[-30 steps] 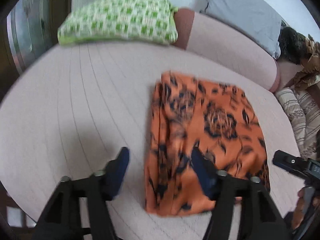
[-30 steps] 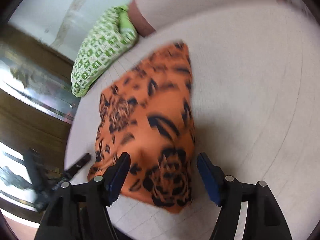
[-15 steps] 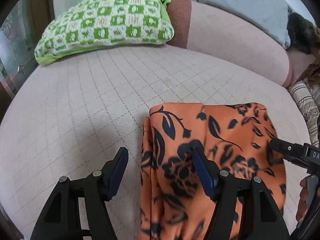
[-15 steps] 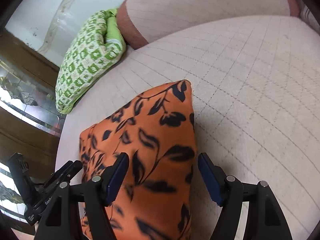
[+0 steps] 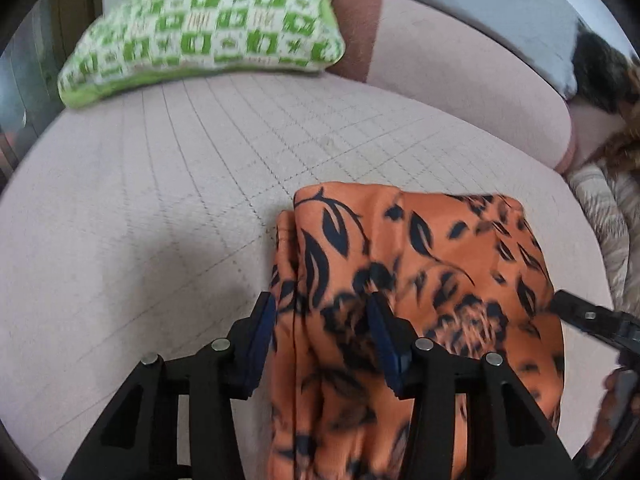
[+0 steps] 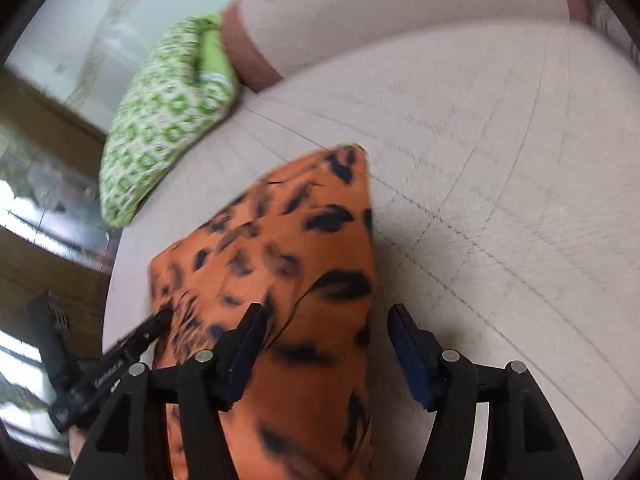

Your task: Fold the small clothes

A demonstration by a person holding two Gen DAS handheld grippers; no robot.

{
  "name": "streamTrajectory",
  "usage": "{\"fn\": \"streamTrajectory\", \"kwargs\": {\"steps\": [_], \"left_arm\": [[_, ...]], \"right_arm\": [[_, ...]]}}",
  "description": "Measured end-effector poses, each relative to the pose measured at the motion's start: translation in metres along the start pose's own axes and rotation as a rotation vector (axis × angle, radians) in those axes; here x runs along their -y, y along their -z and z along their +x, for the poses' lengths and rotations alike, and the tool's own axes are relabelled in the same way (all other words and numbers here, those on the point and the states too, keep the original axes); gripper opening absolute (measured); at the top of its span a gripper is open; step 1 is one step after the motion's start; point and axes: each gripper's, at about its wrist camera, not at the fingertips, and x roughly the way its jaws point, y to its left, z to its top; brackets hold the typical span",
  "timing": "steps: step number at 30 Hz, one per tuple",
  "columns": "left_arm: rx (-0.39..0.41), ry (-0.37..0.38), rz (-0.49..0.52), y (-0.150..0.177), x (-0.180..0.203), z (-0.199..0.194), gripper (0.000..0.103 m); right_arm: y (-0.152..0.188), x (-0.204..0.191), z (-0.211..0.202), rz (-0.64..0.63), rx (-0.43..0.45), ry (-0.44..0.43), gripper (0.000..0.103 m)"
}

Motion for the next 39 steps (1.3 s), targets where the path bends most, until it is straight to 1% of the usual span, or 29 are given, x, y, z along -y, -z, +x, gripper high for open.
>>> {"fn": "streamTrajectory", "kwargs": {"steps": [2,4,7,8,9,10,11,12,15,19,22,23,24,25,26,30,31,33,34,35,36,38,39], "left_arm": [[0.011,-0.013,0.023,0.009,0.004,-0.015,0.049],[0.022,-0.018,0.015,0.020,0.004,-0.029,0.049],[0.031,-0.035,0.022,0.034,0.006,-0.042,0.049],[0.030,-0.038,0.016,0.038,0.006,-0.045,0.050],[0.031,-0.042,0.007,0.041,0.006,-0.049,0.050],[0.033,-0.041,0.000,0.044,0.005,-0.051,0.053],[0.032,-0.041,-0.003,0.049,0.006,-0.053,0.054],[0.028,-0.042,-0.003,0.054,0.007,-0.055,0.054],[0.024,-0.053,0.001,0.063,0.005,-0.057,0.054],[0.023,-0.050,-0.007,0.071,0.007,-0.062,0.054],[0.025,-0.055,0.001,0.072,0.009,-0.064,0.054],[0.027,-0.058,0.000,0.072,0.009,-0.065,0.054],[0.026,-0.056,-0.004,0.072,0.009,-0.065,0.054],[0.025,-0.057,-0.005,0.073,0.009,-0.066,0.054],[0.023,-0.059,-0.005,0.073,0.008,-0.066,0.054],[0.029,-0.069,-0.007,0.074,0.003,-0.068,0.055],[0.028,-0.065,-0.011,0.074,0.002,-0.068,0.055],[0.029,-0.065,-0.017,0.076,0.001,-0.067,0.055],[0.025,-0.066,-0.019,0.077,0.001,-0.064,0.057],[0.017,-0.065,-0.019,0.080,0.000,-0.061,0.057],[-0.006,-0.067,-0.017,0.084,-0.001,-0.052,0.057],[-0.082,-0.048,-0.014,0.094,-0.006,-0.031,0.058],[-0.066,-0.033,-0.024,0.097,-0.010,-0.031,0.058]], "right_arm": [[0.018,-0.011,-0.022,-0.044,0.018,-0.023,0.067],[0.039,-0.026,-0.040,-0.080,0.022,-0.055,0.067],[0.068,-0.048,-0.044,-0.153,0.027,-0.086,0.067],[0.076,-0.050,-0.037,-0.157,0.005,-0.097,0.070],[0.081,-0.049,-0.024,-0.145,-0.039,-0.107,0.070],[0.087,-0.043,-0.007,-0.120,-0.108,-0.099,0.070],[0.090,-0.038,0.005,-0.103,-0.145,-0.082,0.071],[0.091,-0.036,0.007,-0.104,-0.135,-0.081,0.071],[0.090,-0.040,-0.011,-0.094,-0.098,-0.102,0.070],[0.092,-0.051,-0.033,-0.136,-0.036,-0.108,0.070],[0.086,-0.055,-0.031,-0.125,-0.008,-0.118,0.071],[0.083,-0.057,-0.024,-0.122,-0.011,-0.120,0.072],[0.083,-0.055,-0.015,-0.123,-0.034,-0.117,0.075],[0.084,-0.053,0.001,-0.122,-0.091,-0.096,0.075],[0.084,-0.050,0.010,-0.110,-0.128,-0.083,0.075],[0.081,-0.057,-0.014,-0.111,-0.056,-0.125,0.075],[0.079,-0.060,-0.019,-0.116,-0.032,-0.123,0.075],[0.075,-0.062,-0.018,-0.120,-0.014,-0.128,0.075],[0.074,-0.059,-0.009,-0.106,-0.042,-0.128,0.076],[0.076,-0.056,0.001,-0.095,-0.078,-0.132,0.080],[0.080,-0.050,0.020,-0.079,-0.158,-0.150,0.082],[0.082,-0.050,0.013,-0.098,-0.132,-0.156,0.082],[0.082,-0.051,0.004,-0.093,-0.125,-0.170,0.082]]}}
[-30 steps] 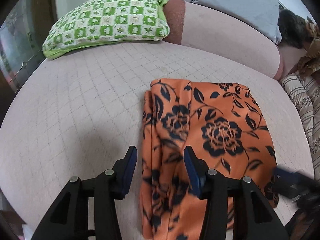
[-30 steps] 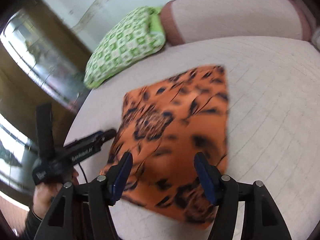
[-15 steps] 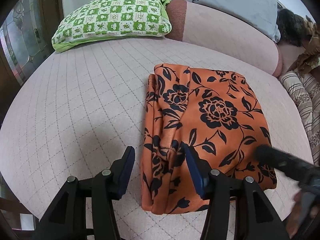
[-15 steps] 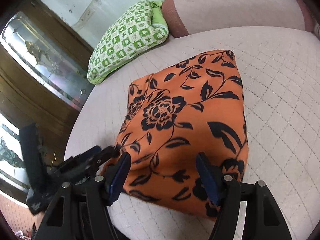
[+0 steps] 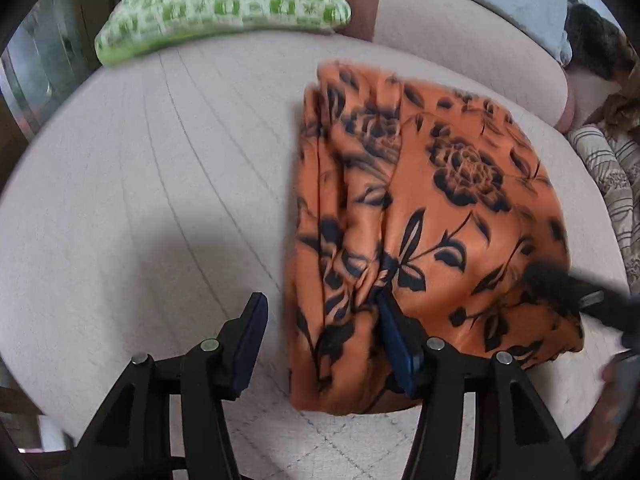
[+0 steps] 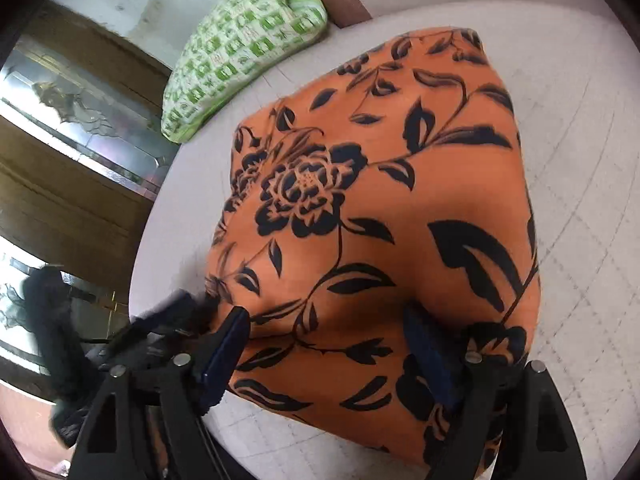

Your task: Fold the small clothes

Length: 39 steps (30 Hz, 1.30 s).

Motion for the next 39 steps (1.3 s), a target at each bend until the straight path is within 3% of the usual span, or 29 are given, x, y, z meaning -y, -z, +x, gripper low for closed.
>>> {"fn": "streamTrajectory", "kwargs": {"steps": [6,11,14,18,25,31,39], "left_arm": [[0.093,0.043,-0.014,-0.007,-0.005,-0.031,0.055],[0.104,0.084,-0.045,-0.030,-0.020,-0.036,0.065],[0.052,0.181,-0.105,-0.044,-0.040,-0.018,0.066],[0.006,0.156,-0.100,-0.056,-0.044,0.003,0.066],[-0.027,0.196,-0.119,-0.062,-0.049,0.025,0.068],[0.002,0.168,-0.074,-0.059,-0.044,0.027,0.070],[0.009,0.197,-0.066,-0.060,-0.047,0.030,0.071]], "right_arm": [[0.007,0.033,-0.048,0.080,0.129,0.017,0.082],[0.002,0.077,-0.067,0.190,0.150,0.031,0.082],[-0.008,0.090,-0.061,0.229,0.129,-0.031,0.082],[-0.018,0.097,-0.043,0.257,0.105,-0.078,0.082],[-0.037,0.096,-0.009,0.239,0.053,-0.095,0.082],[-0.038,0.092,0.005,0.223,0.035,-0.083,0.082],[-0.041,0.085,0.010,0.205,0.024,-0.063,0.083]]}}
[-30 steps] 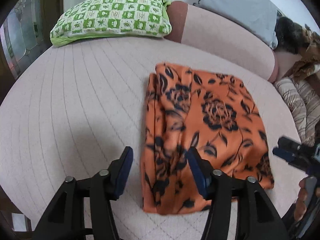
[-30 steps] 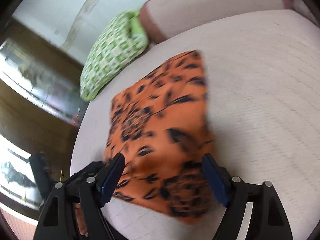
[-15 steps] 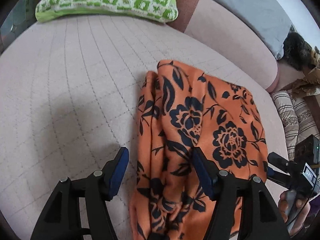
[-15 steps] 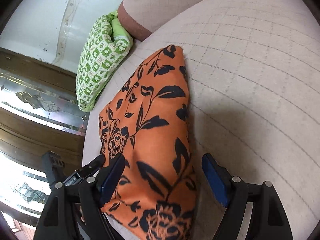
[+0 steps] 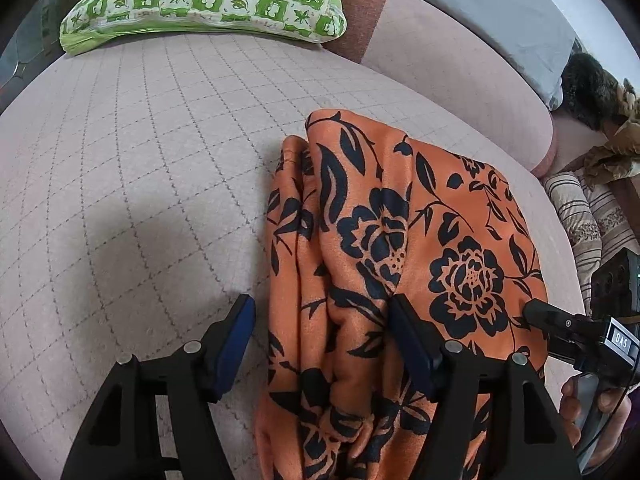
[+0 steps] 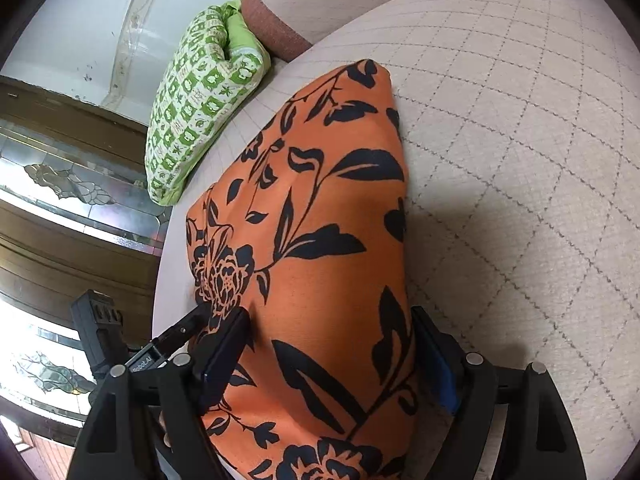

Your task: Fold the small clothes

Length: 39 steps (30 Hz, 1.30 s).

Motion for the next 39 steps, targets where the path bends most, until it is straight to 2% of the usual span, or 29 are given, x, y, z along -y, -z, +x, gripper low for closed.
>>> {"fn": "streamTrajectory", "kwargs": {"steps": [16,18,19,20,21,22,24,26,33,39], "left_arm": [[0.022,0.025,0.015,0.003,-0.004,0.002,0.071],[0.024,0.045,0.014,0.003,-0.005,0.003,0.069],[0.020,0.066,0.015,0.003,-0.007,0.005,0.062],[0.010,0.095,0.012,0.003,-0.008,0.007,0.054],[0.000,0.125,-0.001,0.002,-0.011,0.008,0.049],[-0.013,0.154,-0.015,0.000,-0.013,0.010,0.042],[-0.023,0.181,-0.029,-0.001,-0.015,0.009,0.035],[-0.015,0.187,-0.023,-0.002,-0.015,0.004,0.030],[0.048,0.158,0.022,0.001,0.006,-0.036,0.028],[0.126,0.124,0.100,0.004,0.058,-0.081,0.029]], "right_arm": [[0.000,-0.009,0.006,-0.030,-0.001,0.030,0.082],[0.000,-0.012,0.008,-0.050,-0.006,0.059,0.075],[0.000,-0.013,0.010,-0.053,-0.009,0.071,0.073],[-0.001,-0.013,0.010,-0.052,-0.012,0.071,0.068],[-0.002,-0.015,0.011,-0.057,-0.017,0.075,0.058],[-0.002,-0.018,0.010,-0.071,-0.020,0.081,0.054],[-0.002,-0.026,0.006,-0.102,-0.016,0.090,0.043],[-0.002,-0.035,0.002,-0.129,-0.012,0.096,0.040],[0.001,-0.055,-0.033,-0.187,0.035,0.068,0.038],[-0.005,-0.060,-0.093,-0.228,0.109,0.067,0.038]]}}
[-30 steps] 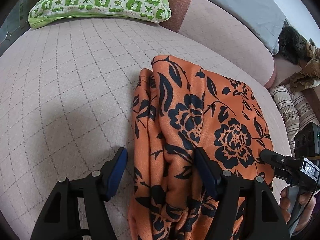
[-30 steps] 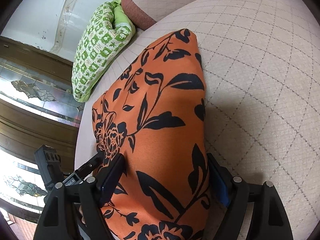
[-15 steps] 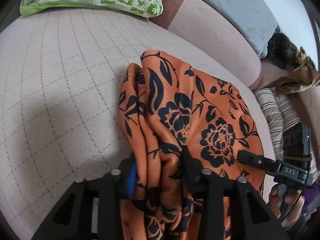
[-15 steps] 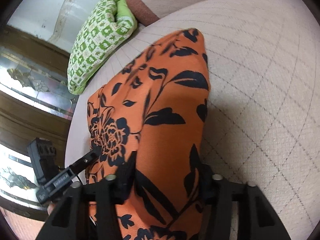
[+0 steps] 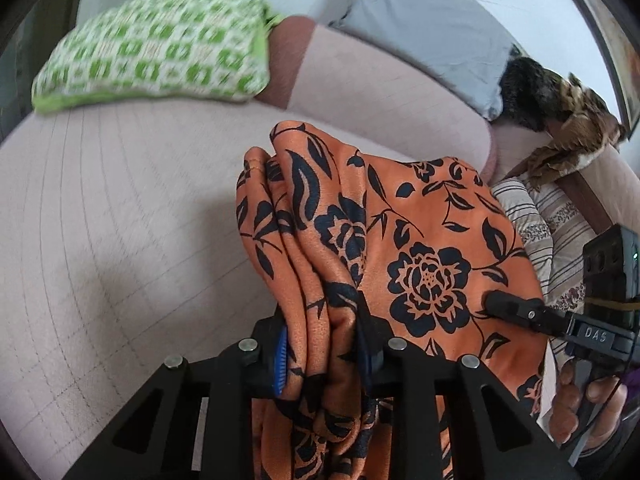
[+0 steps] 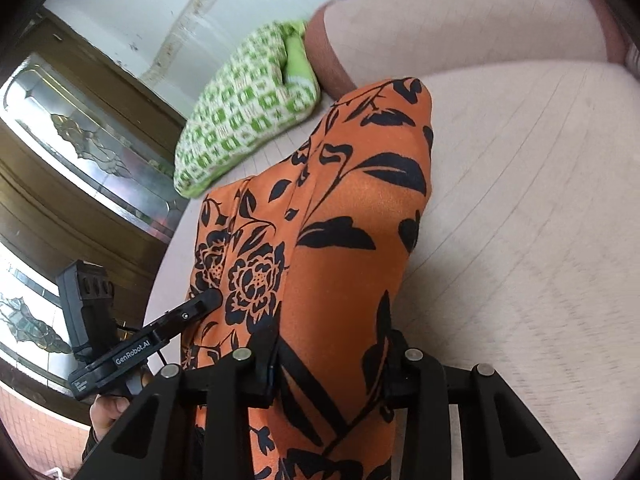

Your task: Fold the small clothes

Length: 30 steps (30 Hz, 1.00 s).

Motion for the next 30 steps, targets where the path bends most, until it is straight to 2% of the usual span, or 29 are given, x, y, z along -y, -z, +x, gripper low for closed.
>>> {"fn": "streamTrajectory", "kwargs": {"steps": [7,14,18,23,27,28,29,30], "left_arm": [[0.035,0.006,0.052,-0.009,0.051,-0.015,0.029],[0.021,0.005,0.086,-0.013,0.074,0.005,0.029],[-0.008,-0.010,0.083,-0.014,0.070,0.025,0.029],[-0.057,-0.042,0.077,-0.008,0.055,0.060,0.031],[-0.136,-0.085,0.054,0.004,0.033,0.102,0.034],[-0.159,-0.113,0.054,0.010,0.028,0.111,0.039],[-0.166,-0.126,0.058,0.015,0.024,0.115,0.049],[-0.140,-0.119,0.056,0.019,0.019,0.110,0.053]], "right_arm": [[-0.028,0.010,-0.062,-0.043,0.074,0.047,0.038],[-0.046,0.035,-0.083,-0.022,0.095,0.067,0.038],[-0.052,0.052,-0.073,0.009,0.073,0.064,0.038],[-0.049,0.081,-0.040,0.063,0.035,0.043,0.038],[-0.041,0.112,-0.004,0.115,0.006,0.052,0.039],[-0.038,0.122,0.007,0.135,-0.011,0.071,0.043],[-0.034,0.133,0.013,0.166,-0.028,0.110,0.048],[-0.031,0.141,0.015,0.190,-0.030,0.143,0.054]]}}
